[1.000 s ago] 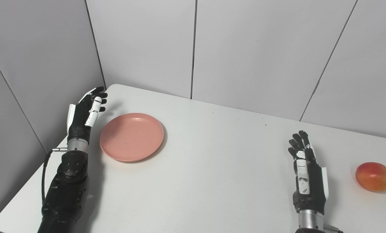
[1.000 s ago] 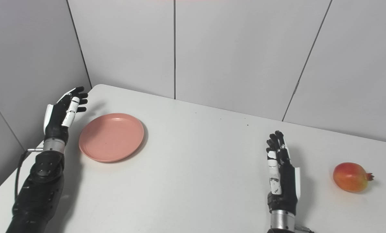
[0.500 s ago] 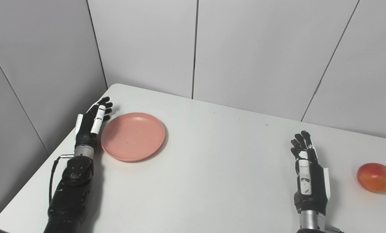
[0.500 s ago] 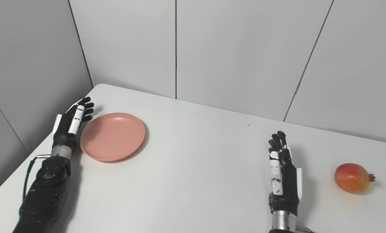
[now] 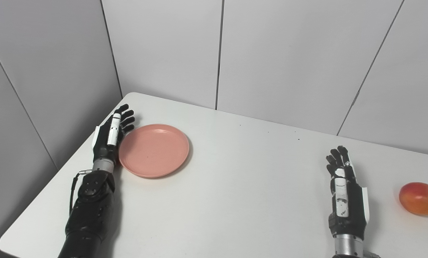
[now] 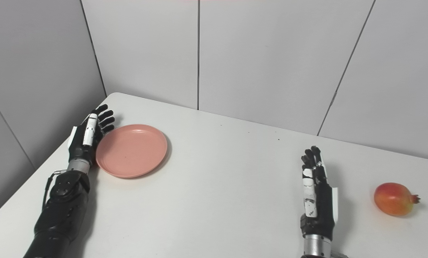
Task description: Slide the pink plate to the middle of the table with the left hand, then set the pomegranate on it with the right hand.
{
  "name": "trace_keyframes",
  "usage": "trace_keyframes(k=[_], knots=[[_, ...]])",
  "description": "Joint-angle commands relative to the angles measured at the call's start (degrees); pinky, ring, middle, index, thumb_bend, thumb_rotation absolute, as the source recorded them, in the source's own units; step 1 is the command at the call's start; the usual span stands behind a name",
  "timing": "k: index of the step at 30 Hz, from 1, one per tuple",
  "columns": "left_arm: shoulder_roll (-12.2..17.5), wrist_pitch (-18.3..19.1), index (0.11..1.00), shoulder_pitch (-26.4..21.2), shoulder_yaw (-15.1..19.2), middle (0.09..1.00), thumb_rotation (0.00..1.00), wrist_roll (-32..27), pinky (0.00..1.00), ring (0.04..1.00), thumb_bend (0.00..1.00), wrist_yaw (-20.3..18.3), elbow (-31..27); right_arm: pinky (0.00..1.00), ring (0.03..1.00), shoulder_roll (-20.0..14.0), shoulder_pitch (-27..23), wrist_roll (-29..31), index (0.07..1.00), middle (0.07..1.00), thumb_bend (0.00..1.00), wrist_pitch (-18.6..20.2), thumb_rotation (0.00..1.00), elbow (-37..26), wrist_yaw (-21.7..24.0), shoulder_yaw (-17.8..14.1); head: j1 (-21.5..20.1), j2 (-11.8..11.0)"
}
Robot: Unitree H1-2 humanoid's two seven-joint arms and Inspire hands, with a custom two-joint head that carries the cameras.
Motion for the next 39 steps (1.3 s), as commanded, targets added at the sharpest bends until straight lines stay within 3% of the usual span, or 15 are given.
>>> trace_keyframes(k=[1, 6, 15, 22, 27, 39], knots=[[-0.4, 0.0, 0.795, -1.4, -0.2, 0.81, 0.93, -1.2, 0.79, 0.804, 0.3, -1.4, -0.7, 0.96, 0.924, -1.3, 3.1, -0.5, 0.93, 0.924, 0.52, -1.3, 0.89, 2.4, 0.6, -0.6, 0.0, 0.0], [-1.1, 1.3, 0.8, -1.3, -0.9, 0.817, 0.97, -2.4, 0.8, 0.82, 0.29, -3.0, -1.8, 0.96, 0.921, -1.3, 3.0, -0.8, 0.928, 0.921, 0.52, -1.4, 0.89, 2.5, 0.4, -0.7, 0.1, 0.0], [-2.4, 6.6, 0.779, -0.2, -3.2, 0.795, 0.86, -0.6, 0.77, 0.792, 0.29, -1.8, -7.3, 0.95, 0.921, -1.2, 3.0, -1.0, 0.928, 0.921, 0.51, -1.4, 0.89, 2.4, 0.3, -0.6, 0.0, 0.1], [-3.7, 9.2, 0.786, 0.1, -4.8, 0.8, 0.88, 1.4, 0.77, 0.796, 0.29, -1.5, -10.0, 0.93, 0.907, -1.0, 2.8, -1.3, 0.919, 0.912, 0.52, -1.9, 0.88, 2.9, -0.2, -0.8, 0.0, 0.2], [-4.8, 10.2, 0.778, 0.0, -6.2, 0.798, 0.83, 2.1, 0.77, 0.8, 0.28, -1.6, -11.4, 0.95, 0.915, -0.9, 2.8, -1.2, 0.923, 0.916, 0.52, -1.2, 0.88, 2.5, 0.0, -0.8, 0.0, 0.5], [-5.9, 12.6, 0.821, 0.3, -11.2, 0.839, 0.96, 6.0, 0.82, 0.842, 0.3, -1.6, -15.3, 0.94, 0.911, -0.7, 3.1, -1.0, 0.92, 0.911, 0.51, -0.7, 0.89, 1.3, 0.3, -0.7, -2.6, 2.5]])
